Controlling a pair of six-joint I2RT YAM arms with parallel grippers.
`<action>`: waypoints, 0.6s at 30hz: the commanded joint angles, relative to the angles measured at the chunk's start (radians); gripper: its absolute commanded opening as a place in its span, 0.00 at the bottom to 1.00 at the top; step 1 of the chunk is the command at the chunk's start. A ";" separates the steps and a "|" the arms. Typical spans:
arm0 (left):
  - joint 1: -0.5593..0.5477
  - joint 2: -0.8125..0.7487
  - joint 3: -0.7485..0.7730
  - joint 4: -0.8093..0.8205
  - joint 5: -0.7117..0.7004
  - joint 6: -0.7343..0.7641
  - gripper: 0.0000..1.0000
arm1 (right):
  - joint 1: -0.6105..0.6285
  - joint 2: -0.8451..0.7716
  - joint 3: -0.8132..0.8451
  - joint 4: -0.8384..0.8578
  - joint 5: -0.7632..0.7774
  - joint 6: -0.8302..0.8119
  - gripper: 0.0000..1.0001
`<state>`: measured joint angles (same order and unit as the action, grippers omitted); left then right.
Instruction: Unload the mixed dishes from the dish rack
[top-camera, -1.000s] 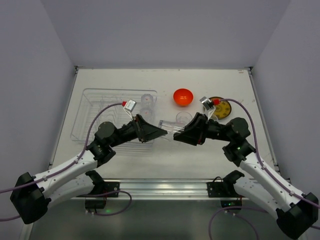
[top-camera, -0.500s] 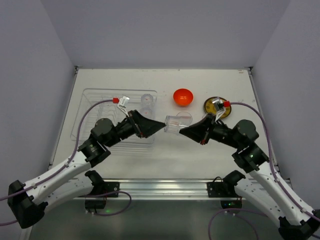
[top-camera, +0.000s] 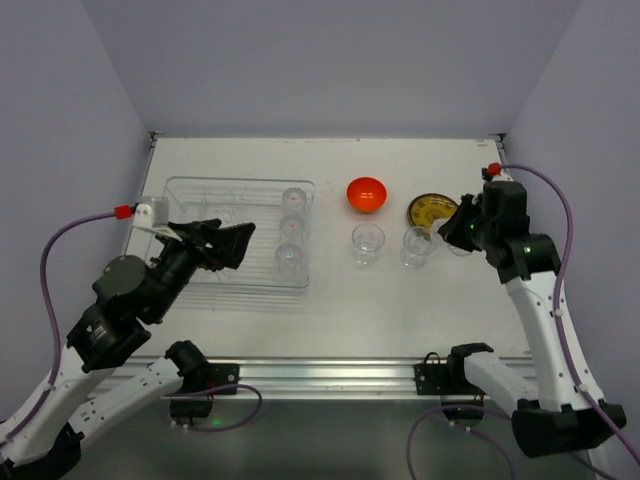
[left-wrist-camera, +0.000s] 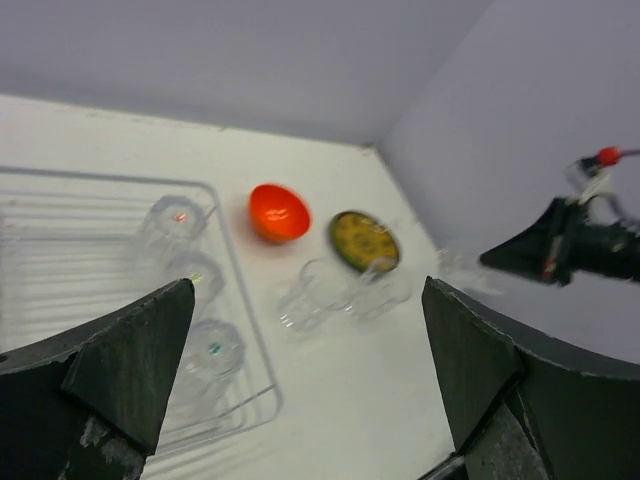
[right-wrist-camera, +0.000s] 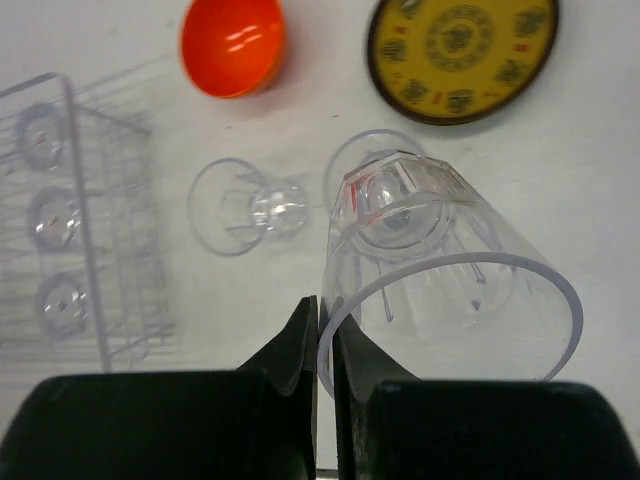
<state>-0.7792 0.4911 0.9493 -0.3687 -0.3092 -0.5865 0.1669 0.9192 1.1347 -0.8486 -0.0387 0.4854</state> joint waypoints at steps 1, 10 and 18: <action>0.003 0.136 0.040 -0.231 -0.096 0.132 1.00 | -0.107 0.108 0.094 -0.113 0.088 -0.070 0.00; 0.003 0.043 0.023 -0.312 -0.099 0.178 1.00 | -0.253 0.380 0.097 -0.058 0.172 -0.096 0.00; 0.003 0.069 -0.044 -0.309 -0.097 0.195 1.00 | -0.253 0.529 0.096 -0.006 0.189 -0.088 0.00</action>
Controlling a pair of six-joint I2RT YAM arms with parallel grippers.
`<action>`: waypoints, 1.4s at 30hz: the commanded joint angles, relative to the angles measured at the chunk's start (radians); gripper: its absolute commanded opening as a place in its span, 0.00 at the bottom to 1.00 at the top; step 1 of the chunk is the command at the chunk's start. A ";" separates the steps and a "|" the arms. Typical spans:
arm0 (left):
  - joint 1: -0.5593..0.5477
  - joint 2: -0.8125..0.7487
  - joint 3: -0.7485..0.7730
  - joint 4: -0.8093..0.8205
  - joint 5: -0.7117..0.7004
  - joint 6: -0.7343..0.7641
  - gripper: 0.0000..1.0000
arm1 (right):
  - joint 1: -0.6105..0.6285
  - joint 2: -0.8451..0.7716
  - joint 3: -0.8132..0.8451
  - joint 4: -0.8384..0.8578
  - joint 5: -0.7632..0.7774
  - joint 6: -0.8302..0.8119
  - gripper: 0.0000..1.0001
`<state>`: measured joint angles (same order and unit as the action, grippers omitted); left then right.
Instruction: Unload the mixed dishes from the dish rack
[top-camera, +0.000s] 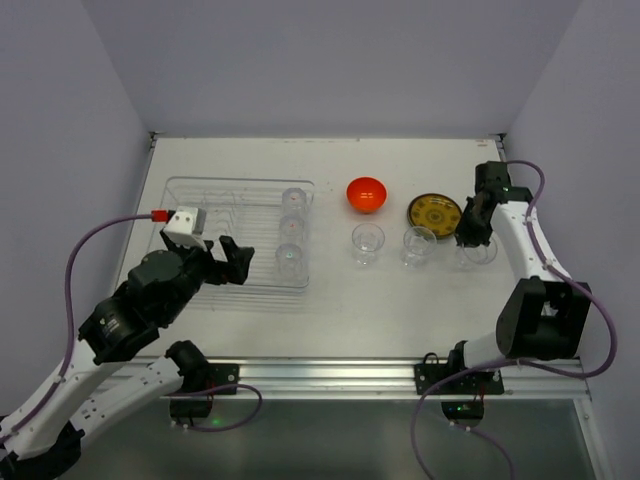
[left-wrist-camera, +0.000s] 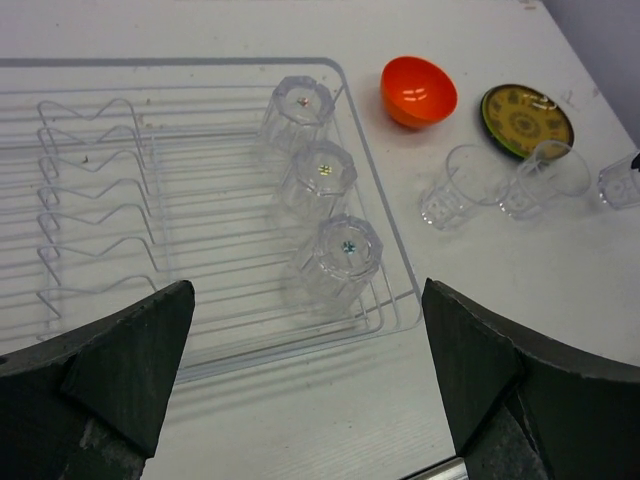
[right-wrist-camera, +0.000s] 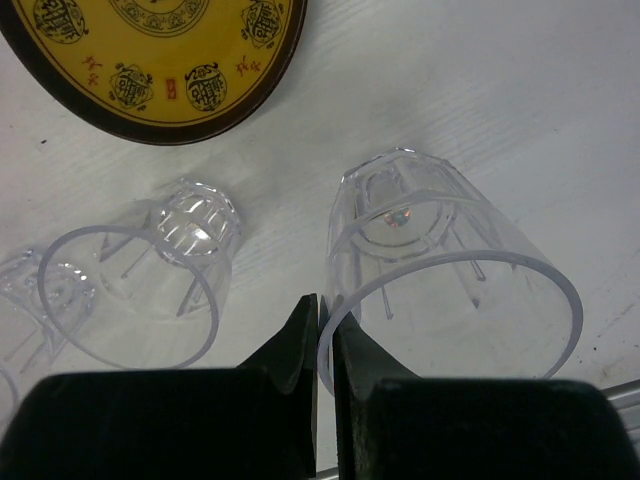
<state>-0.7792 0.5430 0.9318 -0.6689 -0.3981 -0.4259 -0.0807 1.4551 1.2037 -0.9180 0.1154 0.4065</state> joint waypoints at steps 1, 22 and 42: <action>0.003 0.015 -0.030 -0.008 -0.007 0.033 1.00 | -0.005 0.014 0.019 0.077 0.027 -0.009 0.00; 0.003 0.083 0.004 -0.021 -0.053 0.032 1.00 | 0.050 0.117 -0.017 0.136 0.010 -0.001 0.35; 0.061 0.744 0.294 0.074 -0.035 -0.045 1.00 | 0.007 -0.728 -0.198 0.361 -0.623 0.076 0.99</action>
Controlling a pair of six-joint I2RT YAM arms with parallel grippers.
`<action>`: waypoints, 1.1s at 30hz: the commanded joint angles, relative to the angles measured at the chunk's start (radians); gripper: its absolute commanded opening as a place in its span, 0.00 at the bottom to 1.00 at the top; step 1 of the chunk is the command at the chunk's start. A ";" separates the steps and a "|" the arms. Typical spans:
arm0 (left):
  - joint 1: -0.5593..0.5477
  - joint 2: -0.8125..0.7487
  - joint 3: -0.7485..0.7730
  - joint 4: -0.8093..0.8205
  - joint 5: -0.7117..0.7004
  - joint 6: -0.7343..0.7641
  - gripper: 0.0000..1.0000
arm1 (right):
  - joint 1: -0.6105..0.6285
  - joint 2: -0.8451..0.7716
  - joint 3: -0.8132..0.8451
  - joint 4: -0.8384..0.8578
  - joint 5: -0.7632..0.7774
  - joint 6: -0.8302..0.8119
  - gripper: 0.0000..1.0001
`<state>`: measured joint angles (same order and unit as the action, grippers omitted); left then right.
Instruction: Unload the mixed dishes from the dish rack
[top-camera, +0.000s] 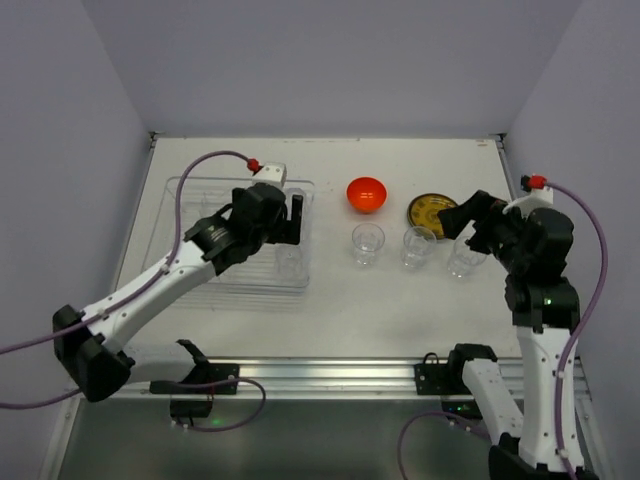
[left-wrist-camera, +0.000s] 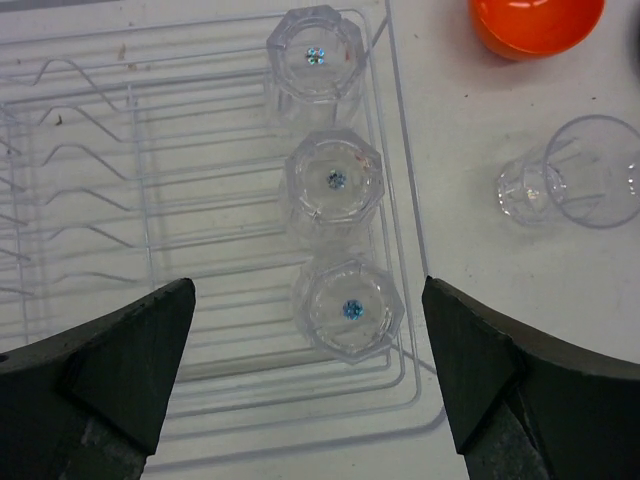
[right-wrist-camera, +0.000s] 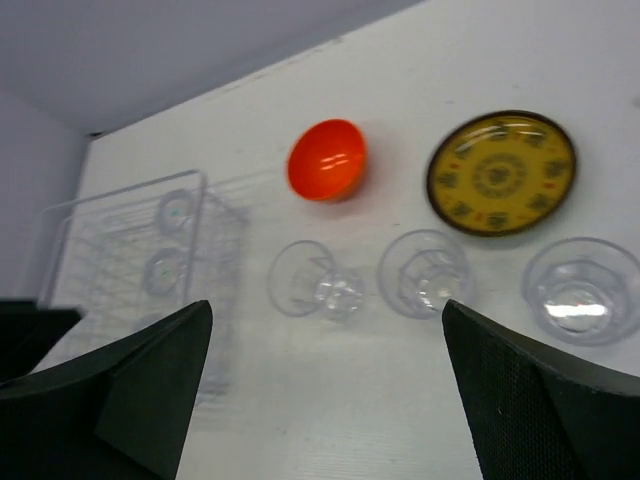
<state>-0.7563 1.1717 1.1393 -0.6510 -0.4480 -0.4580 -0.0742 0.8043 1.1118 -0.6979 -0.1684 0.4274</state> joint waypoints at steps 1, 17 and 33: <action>0.055 0.190 0.138 0.066 0.025 -0.004 1.00 | 0.001 -0.100 -0.131 0.168 -0.373 0.071 0.99; 0.221 0.667 0.491 0.073 0.209 0.150 0.98 | 0.002 -0.281 -0.273 0.106 -0.557 0.045 0.99; 0.222 0.749 0.453 0.134 0.141 0.071 0.92 | 0.002 -0.332 -0.303 0.106 -0.571 0.047 0.99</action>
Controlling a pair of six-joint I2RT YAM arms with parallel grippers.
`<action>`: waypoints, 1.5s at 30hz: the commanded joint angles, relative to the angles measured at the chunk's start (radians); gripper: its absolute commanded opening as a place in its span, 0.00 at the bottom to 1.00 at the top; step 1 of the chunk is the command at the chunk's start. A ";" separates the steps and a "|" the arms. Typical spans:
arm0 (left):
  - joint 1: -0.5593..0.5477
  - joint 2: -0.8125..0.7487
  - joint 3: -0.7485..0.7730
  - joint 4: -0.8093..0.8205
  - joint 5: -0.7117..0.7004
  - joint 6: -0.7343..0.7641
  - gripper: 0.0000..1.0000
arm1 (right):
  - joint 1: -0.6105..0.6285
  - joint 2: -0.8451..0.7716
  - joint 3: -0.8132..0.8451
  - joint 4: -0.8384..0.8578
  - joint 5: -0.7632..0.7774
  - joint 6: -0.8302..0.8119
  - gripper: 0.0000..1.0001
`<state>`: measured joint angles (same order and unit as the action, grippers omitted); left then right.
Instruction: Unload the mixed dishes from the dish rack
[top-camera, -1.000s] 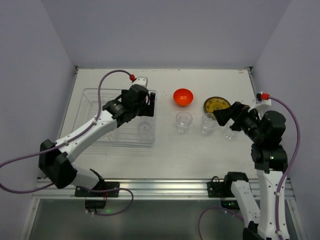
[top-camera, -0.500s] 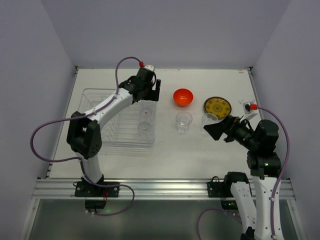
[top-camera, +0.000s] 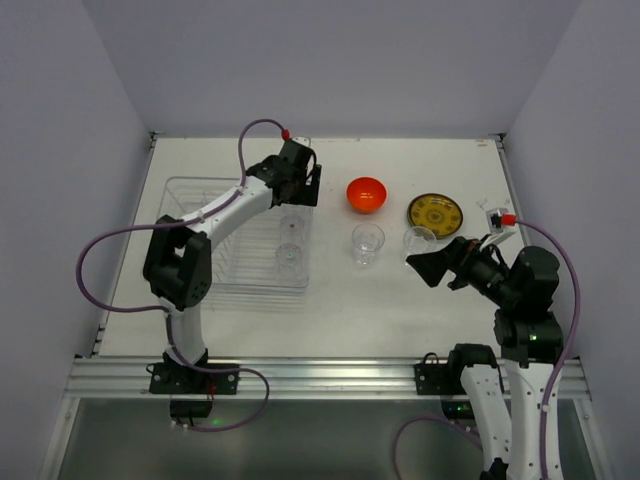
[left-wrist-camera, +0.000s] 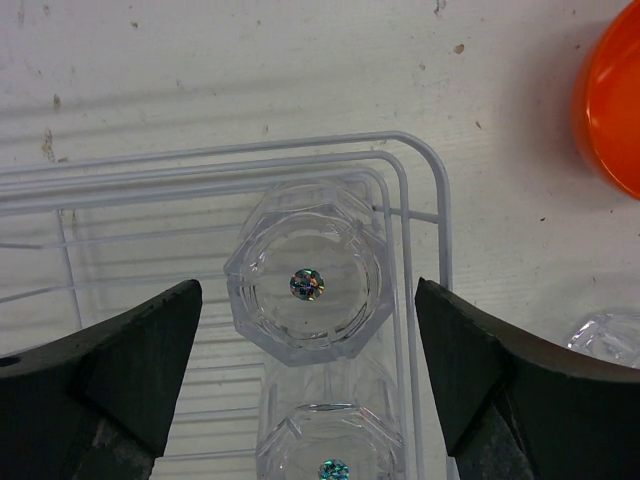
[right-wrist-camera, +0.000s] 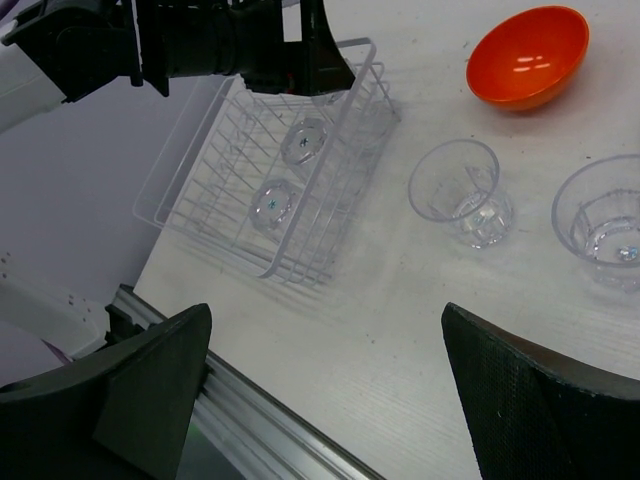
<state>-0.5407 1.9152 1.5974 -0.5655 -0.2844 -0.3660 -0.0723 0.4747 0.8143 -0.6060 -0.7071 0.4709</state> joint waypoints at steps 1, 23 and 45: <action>0.007 0.007 -0.010 0.053 -0.022 -0.025 0.91 | 0.000 -0.004 -0.007 0.017 -0.032 0.003 0.99; 0.022 0.071 -0.025 0.098 -0.176 -0.194 0.46 | 0.000 -0.001 -0.029 0.034 -0.037 0.006 0.99; 0.094 -0.037 -0.037 0.136 -0.147 -0.189 0.00 | 0.003 0.010 -0.021 0.034 -0.038 0.003 0.99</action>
<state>-0.4561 1.9709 1.5719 -0.5018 -0.4294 -0.5575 -0.0723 0.4778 0.7830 -0.5968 -0.7258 0.4709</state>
